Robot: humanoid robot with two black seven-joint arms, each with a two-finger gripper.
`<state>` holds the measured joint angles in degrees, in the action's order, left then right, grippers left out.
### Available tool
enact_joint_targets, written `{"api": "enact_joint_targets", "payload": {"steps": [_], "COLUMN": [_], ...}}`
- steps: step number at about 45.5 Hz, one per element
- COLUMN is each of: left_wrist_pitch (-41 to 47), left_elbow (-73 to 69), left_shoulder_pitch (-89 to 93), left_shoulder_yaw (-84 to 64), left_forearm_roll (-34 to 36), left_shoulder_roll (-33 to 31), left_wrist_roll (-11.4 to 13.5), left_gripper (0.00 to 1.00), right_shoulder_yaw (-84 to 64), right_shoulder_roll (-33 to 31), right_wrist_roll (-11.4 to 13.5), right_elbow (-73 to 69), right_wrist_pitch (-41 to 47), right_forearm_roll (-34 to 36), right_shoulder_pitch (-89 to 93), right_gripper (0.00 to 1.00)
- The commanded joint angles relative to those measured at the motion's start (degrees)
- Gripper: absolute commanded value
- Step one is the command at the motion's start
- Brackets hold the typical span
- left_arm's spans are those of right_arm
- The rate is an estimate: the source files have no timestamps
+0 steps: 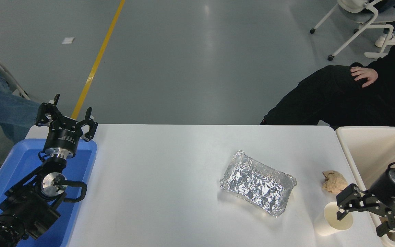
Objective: Pick up paper cup place in dustbin
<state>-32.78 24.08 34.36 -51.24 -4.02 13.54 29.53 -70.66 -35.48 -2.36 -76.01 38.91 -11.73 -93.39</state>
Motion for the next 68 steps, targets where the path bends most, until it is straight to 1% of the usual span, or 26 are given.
{"api": "enact_joint_targets", "payload": {"steps": [1,6,13,25,28,31,35,38,42,45,49,50,53,57,68], "left_wrist_pitch": [0.0,0.0,0.0,0.0,0.0,0.0,0.0,0.0,0.0,0.0,0.0,0.0,0.0,0.0,0.0], "left_elbow": [0.0,0.0,0.0,0.0,0.0,0.0,0.0,0.0,0.0,0.0,0.0,0.0,0.0,0.0,0.0], "left_shoulder_pitch": [0.0,0.0,0.0,0.0,0.0,0.0,0.0,0.0,0.0,0.0,0.0,0.0,0.0,0.0,0.0], "left_shoulder_yaw": [0.0,0.0,-0.09,0.0,-0.09,0.0,-0.09,0.0,-0.09,0.0,-0.09,-0.09,-0.09,0.0,-0.09], "left_forearm_roll": [-0.02,-0.02,-0.02,-0.02,-0.02,-0.02,-0.02,-0.02,-0.02,-0.02,-0.02,-0.02,-0.02,-0.02,-0.02], "left_shoulder_roll": [0.0,0.0,0.0,0.0,0.0,0.0,0.0,0.0,0.0,0.0,0.0,0.0,-0.09,0.0,0.0], "left_wrist_roll": [0.0,0.0,0.0,0.0,0.0,0.0,0.0,0.0,0.0,0.0,0.0,0.0,0.0,0.0,0.0], "left_gripper": [0.99,0.99,0.99,0.99,0.99,0.99,0.99,0.99,0.99,0.99,0.99,0.99,0.99,0.99,0.99], "right_shoulder_yaw": [3.15,4.83,4.92,4.92,4.92,4.92,5.0,5.0,5.0,5.0,4.92,5.0,4.92,4.92,5.0], "right_shoulder_roll": [0.23,0.06,0.06,0.06,0.15,0.23,0.24,0.15,0.15,0.15,-0.03,-0.03,-0.12,-0.29,-0.29], "right_wrist_roll": [-0.01,-0.01,0.08,0.08,0.08,0.08,-0.01,0.08,0.08,0.08,0.08,-0.01,0.08,0.08,0.08], "right_elbow": [0.17,0.17,0.51,1.66,1.66,1.66,1.66,1.66,1.66,1.66,1.57,1.57,1.48,1.48,1.48], "right_wrist_pitch": [-6.99,-13.14,-18.42,-19.66,-19.66,-19.75,-19.66,-19.66,-19.66,-19.66,-19.4,-19.22,-18.96,-18.96,-18.87], "right_forearm_roll": [0.3,0.48,0.48,0.48,0.48,0.39,0.31,0.39,0.57,0.83,1.36,1.88,2.85,4.26,5.23], "right_shoulder_pitch": [5.05,7.25,8.4,9.54,10.15,10.68,10.94,10.95,10.95,11.12,11.21,11.3,11.3,11.3,11.12], "right_gripper": [1.0,1.0,0.99,0.97,0.89,0.85,0.71,0.66,0.55,0.44,0.2,0.12,0.01,0.0,0.0]}}
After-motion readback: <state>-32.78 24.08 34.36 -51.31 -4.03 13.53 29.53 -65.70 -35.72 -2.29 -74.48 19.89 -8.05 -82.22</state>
